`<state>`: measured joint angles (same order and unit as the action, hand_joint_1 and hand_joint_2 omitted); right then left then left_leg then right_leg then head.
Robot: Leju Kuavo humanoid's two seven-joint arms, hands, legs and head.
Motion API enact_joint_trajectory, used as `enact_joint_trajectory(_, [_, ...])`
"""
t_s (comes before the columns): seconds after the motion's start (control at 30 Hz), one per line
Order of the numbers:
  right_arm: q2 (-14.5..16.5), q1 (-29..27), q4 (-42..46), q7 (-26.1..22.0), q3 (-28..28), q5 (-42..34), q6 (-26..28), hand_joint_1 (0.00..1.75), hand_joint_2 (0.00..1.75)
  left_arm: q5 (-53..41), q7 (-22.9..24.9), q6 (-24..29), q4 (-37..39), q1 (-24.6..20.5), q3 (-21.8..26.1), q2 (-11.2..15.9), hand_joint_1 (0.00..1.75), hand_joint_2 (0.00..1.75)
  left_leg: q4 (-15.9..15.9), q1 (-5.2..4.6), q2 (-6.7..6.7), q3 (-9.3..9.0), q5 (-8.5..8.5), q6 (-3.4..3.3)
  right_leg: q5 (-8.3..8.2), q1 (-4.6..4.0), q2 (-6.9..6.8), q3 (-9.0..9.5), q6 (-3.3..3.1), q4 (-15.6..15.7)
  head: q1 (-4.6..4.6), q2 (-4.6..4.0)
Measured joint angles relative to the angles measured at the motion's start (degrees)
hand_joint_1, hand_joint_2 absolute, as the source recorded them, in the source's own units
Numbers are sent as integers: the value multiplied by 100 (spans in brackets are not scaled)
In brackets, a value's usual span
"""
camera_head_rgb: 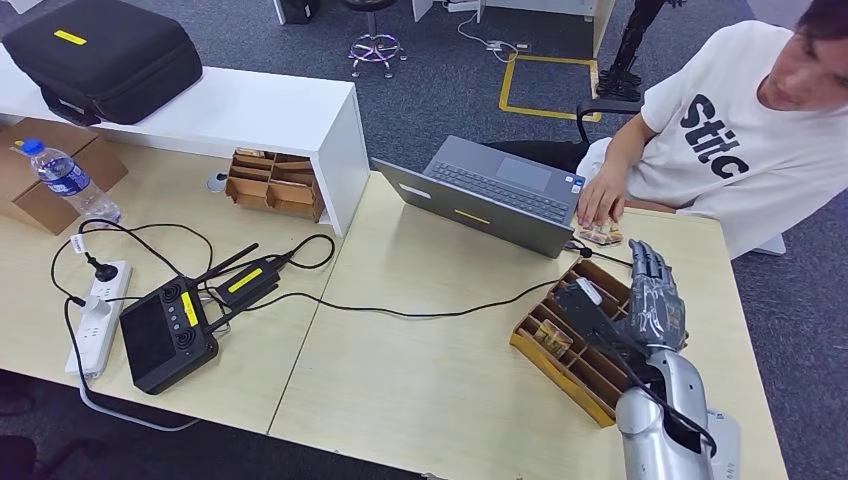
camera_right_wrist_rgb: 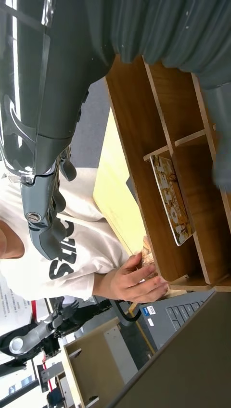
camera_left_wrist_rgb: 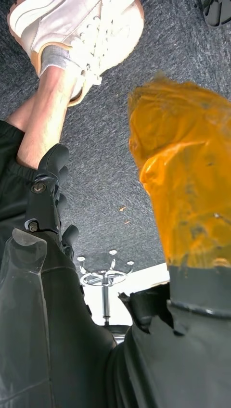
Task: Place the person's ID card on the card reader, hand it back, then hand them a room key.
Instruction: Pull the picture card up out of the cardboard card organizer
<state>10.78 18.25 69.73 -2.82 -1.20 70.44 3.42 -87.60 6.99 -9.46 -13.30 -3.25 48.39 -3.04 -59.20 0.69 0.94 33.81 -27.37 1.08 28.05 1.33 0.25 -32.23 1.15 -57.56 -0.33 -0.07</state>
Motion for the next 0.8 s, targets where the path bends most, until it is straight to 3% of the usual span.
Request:
enact_joint_trajectory(0.23, [0,12,-31,1,0,14,10,169,175,0,0,-2,1,0,0,0,0,0,0,0,0,0,0,0,0,0,0,0,0,0,0,0])
enact_joint_trajectory(0.8, [0,51,-45,0,-13,14,34,169,175,0,0,-2,0,0,0,0,0,0,0,0,0,-1,0,0,0,0,0,0,0,0,0,0])
